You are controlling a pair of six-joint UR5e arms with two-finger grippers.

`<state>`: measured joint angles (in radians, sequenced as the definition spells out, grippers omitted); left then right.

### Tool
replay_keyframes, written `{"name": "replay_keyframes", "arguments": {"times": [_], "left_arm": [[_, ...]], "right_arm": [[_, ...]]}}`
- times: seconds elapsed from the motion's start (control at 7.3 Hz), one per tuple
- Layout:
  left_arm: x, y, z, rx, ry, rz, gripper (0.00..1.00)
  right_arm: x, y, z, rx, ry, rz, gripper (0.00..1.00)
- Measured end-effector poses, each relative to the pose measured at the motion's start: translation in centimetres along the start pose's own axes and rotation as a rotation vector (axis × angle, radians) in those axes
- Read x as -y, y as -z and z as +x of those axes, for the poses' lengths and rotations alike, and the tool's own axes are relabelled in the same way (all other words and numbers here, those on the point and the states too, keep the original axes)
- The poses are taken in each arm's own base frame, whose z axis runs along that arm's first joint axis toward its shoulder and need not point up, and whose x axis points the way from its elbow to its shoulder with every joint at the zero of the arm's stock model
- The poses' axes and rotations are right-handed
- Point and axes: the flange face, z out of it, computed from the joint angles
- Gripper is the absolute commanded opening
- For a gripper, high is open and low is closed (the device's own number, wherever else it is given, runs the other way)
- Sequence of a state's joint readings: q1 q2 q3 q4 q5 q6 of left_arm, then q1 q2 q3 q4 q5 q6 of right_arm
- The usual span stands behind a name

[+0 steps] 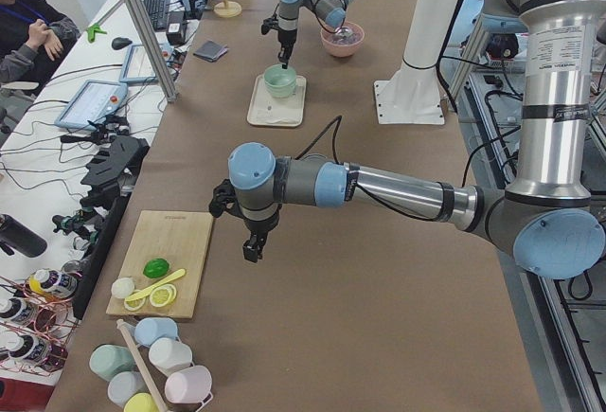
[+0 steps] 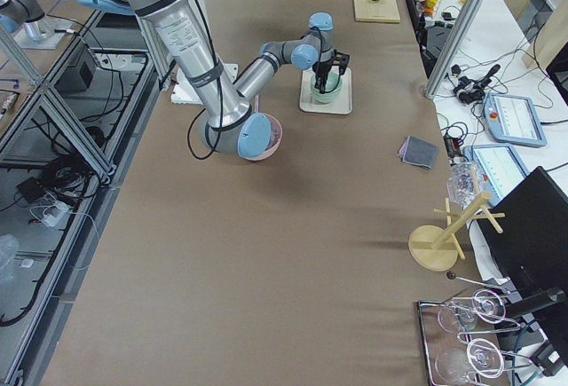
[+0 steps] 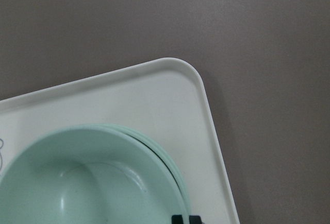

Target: Stack green bowls together

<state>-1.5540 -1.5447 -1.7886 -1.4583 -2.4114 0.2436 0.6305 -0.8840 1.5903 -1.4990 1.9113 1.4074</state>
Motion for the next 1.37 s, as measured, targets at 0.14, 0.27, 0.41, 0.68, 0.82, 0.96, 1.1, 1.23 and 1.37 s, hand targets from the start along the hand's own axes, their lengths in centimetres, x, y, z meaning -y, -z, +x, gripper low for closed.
{"name": "replay_keyframes", "arguments": {"times": [0.14, 0.27, 0.41, 0.68, 0.82, 0.96, 1.1, 1.23, 1.37], "left_arm": [[0.00, 0.00, 0.00, 0.000, 0.000, 0.000, 0.99], [0.00, 0.00, 0.01, 0.000, 0.000, 0.000, 0.99], [0.00, 0.01, 0.02, 0.000, 0.000, 0.000, 0.99], [0.01, 0.05, 0.07, -0.001, -0.001, 0.001, 0.99], [0.02, 0.08, 0.09, -0.001, -0.001, 0.001, 0.99], [0.02, 0.10, 0.09, -0.001, -0.001, 0.002, 0.99], [0.02, 0.10, 0.10, -0.001, -0.002, 0.002, 0.99], [0.02, 0.08, 0.08, -0.001, -0.001, 0.002, 0.99], [0.02, 0.06, 0.07, -0.001, -0.001, 0.001, 0.99]], "right_arm": [[0.00, -0.03, 0.03, -0.001, 0.001, 0.000, 0.00], [0.01, -0.05, 0.05, -0.001, 0.001, 0.000, 0.00], [0.01, -0.05, 0.05, -0.001, 0.001, 0.000, 0.05], [0.00, 0.00, 0.02, 0.000, 0.002, 0.000, 0.46], [-0.01, 0.02, -0.01, 0.001, 0.001, 0.000, 0.99], [-0.08, -0.04, -0.02, -0.001, 0.003, 0.006, 1.00], [-0.18, -0.19, -0.06, -0.004, 0.009, 0.023, 1.00], [-0.39, -0.34, -0.14, -0.007, 0.016, 0.039, 1.00], [-0.49, -0.29, -0.21, -0.006, 0.021, 0.047, 1.00]]}}
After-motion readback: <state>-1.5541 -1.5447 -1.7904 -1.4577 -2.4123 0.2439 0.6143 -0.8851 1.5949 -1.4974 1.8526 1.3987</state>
